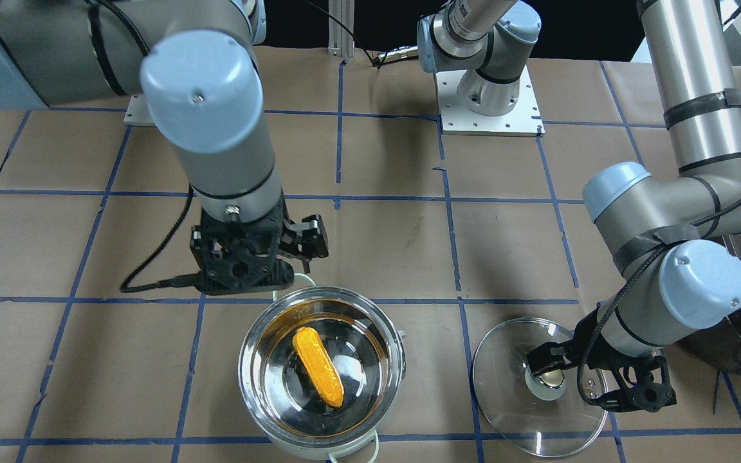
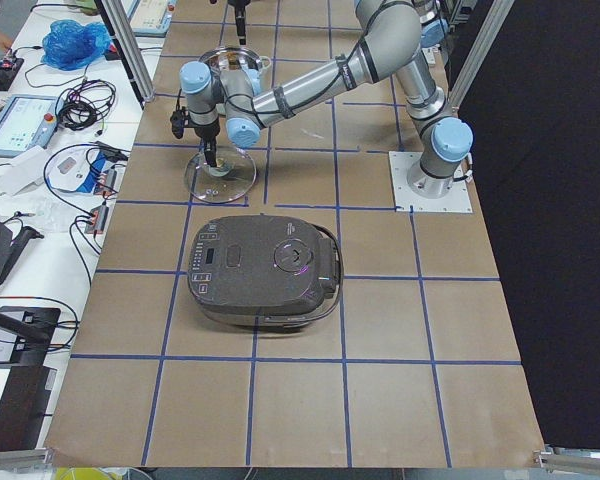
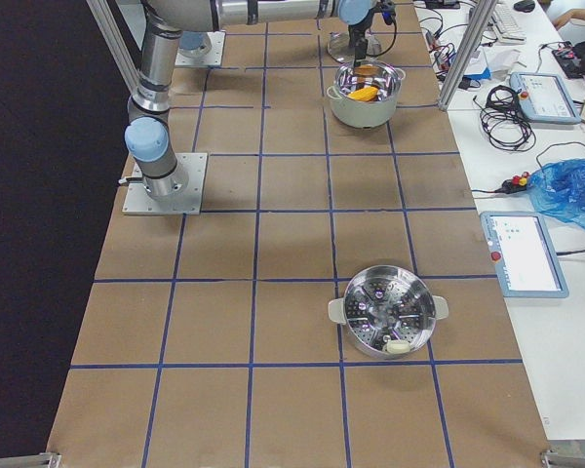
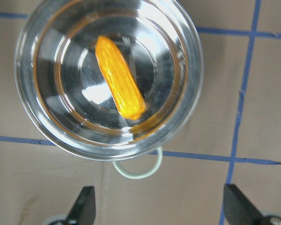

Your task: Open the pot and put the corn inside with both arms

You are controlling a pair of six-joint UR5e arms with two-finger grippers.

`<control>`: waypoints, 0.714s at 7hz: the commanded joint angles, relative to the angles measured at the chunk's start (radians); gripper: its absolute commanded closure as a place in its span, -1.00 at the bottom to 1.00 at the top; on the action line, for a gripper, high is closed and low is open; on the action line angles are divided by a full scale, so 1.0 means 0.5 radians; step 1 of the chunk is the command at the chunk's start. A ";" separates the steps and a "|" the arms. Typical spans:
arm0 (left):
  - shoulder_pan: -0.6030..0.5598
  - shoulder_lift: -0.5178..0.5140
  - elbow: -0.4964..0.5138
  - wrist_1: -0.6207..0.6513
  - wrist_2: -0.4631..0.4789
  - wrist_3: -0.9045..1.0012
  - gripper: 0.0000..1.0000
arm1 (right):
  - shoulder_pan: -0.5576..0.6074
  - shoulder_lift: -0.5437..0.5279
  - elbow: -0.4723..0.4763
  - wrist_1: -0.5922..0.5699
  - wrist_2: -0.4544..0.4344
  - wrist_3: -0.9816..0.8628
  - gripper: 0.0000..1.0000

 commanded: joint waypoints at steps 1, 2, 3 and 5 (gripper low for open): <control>-0.006 0.402 0.017 -0.494 0.002 -0.001 -1.00 | -0.290 -0.496 0.333 0.199 0.011 -0.197 -0.91; -0.012 0.565 0.014 -0.681 -0.001 -0.001 -1.00 | -0.282 -0.641 0.474 0.199 0.014 -0.207 -0.90; -0.064 0.685 0.014 -0.832 -0.001 -0.001 -1.00 | -0.288 -0.715 0.545 0.199 0.011 -0.195 -0.90; -0.217 0.733 0.014 -0.904 -0.010 -0.001 -1.00 | -0.276 -0.719 0.537 0.160 0.007 -0.186 -0.91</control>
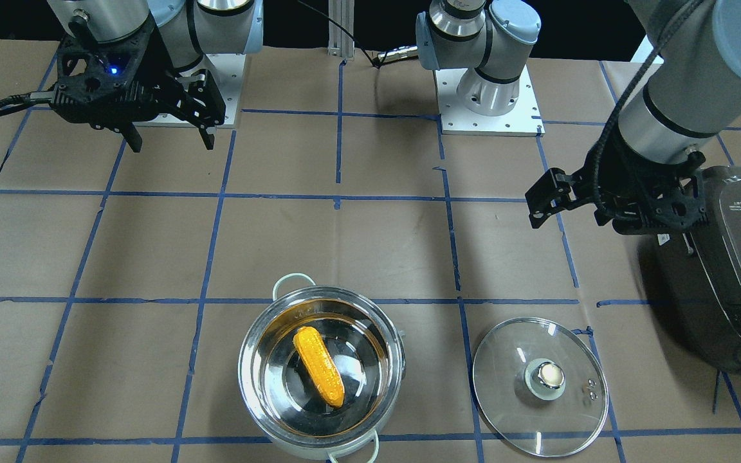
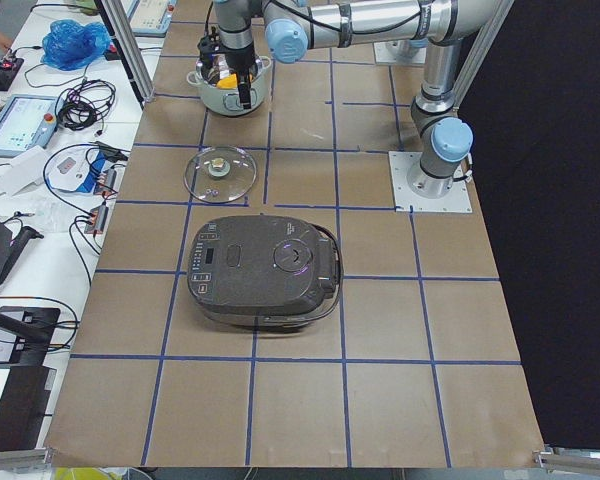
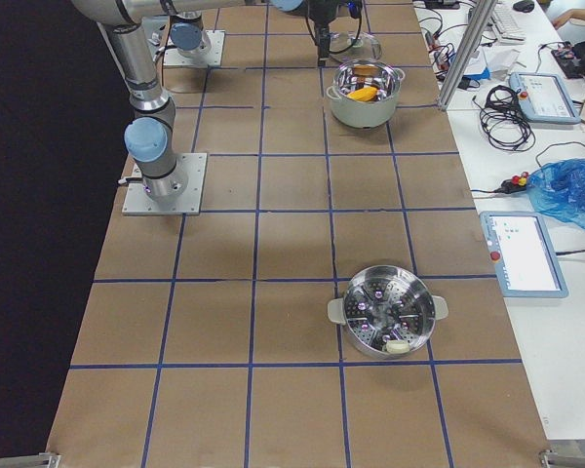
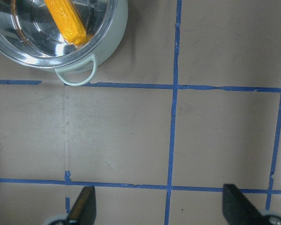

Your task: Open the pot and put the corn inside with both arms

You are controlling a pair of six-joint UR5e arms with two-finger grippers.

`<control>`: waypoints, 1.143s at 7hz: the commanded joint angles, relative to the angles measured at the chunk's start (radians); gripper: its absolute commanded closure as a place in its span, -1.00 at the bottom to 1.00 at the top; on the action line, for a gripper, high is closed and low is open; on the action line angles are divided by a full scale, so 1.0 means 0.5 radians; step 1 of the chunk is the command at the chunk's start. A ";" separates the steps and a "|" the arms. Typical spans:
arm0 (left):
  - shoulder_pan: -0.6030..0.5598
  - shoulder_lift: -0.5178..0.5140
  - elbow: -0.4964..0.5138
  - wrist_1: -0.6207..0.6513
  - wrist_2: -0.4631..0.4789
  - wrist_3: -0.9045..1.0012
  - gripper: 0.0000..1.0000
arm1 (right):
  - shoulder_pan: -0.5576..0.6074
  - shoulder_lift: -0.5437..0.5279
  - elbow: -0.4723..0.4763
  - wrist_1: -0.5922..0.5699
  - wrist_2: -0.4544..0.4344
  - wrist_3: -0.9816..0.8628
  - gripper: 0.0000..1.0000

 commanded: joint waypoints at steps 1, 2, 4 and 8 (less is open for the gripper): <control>-0.118 0.025 -0.016 -0.029 -0.003 0.000 -1.00 | -0.004 -0.009 0.011 -0.082 -0.004 0.000 -0.93; -0.119 0.028 -0.023 -0.026 -0.002 0.003 -1.00 | -0.004 -0.009 0.011 -0.144 0.002 0.009 -0.98; -0.119 0.031 -0.020 -0.023 -0.006 0.033 -1.00 | -0.004 -0.006 0.020 -0.169 -0.001 0.009 -0.98; -0.106 0.040 -0.029 0.029 0.001 0.055 -1.00 | -0.007 -0.006 0.026 -0.166 -0.008 0.003 -0.99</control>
